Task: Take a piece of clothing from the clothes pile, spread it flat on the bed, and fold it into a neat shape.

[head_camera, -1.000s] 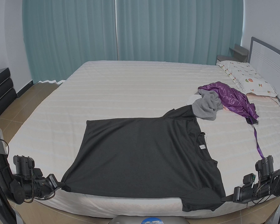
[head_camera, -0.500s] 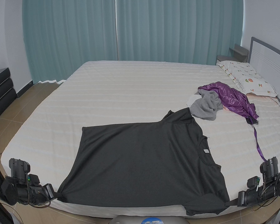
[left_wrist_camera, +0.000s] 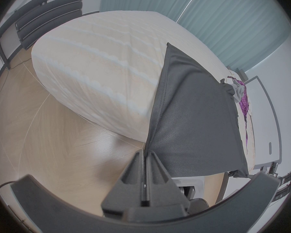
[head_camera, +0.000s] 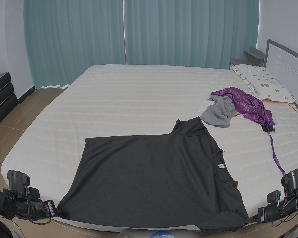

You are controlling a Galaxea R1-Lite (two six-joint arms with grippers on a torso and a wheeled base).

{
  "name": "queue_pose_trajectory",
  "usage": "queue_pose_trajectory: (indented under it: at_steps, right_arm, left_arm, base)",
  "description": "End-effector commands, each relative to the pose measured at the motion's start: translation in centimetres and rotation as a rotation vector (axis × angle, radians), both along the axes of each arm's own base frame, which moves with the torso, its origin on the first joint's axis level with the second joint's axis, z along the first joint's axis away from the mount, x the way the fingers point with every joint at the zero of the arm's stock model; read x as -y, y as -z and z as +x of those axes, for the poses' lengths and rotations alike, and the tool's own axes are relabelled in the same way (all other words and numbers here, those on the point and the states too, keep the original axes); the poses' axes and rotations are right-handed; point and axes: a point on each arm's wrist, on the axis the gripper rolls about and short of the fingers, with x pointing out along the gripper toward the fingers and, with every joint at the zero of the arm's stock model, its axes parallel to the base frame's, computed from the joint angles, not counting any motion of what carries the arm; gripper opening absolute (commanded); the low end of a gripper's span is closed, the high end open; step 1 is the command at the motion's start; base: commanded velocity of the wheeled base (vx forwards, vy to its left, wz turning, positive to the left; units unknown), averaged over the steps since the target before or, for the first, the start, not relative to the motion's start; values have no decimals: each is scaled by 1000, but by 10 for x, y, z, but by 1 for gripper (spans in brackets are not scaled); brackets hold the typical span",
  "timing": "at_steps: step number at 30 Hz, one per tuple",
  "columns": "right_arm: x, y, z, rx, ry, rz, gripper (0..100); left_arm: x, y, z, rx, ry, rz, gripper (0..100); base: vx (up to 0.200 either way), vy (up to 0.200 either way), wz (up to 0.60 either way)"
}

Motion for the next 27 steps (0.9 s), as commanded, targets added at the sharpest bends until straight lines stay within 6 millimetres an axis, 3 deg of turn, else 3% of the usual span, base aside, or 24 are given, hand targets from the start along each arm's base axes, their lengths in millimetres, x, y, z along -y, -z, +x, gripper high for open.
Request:
queue_pose_trajectory:
  at_steps: [1,13,22,27]
  right_arm:
    - [1,-1,-6,6,3,-2,0]
    - [0,-5,-20,-23,-29,-14,0]
    - [5,-9,-9,56,18,-17,0]
    - [6,-16,4,141,24,-14,0]
  left_arm:
    - [1,1,-5,-12,3,3,0]
    - [1,-2,-13,-62,55,79,0]
    - [-2,-14,8,-15,46,86,0]
    - [-5,-35,27,51,-27,55,0]
  base:
    - [0,0,0]
    - [0,0,0]
    - [0,0,0]
    - [0,0,0]
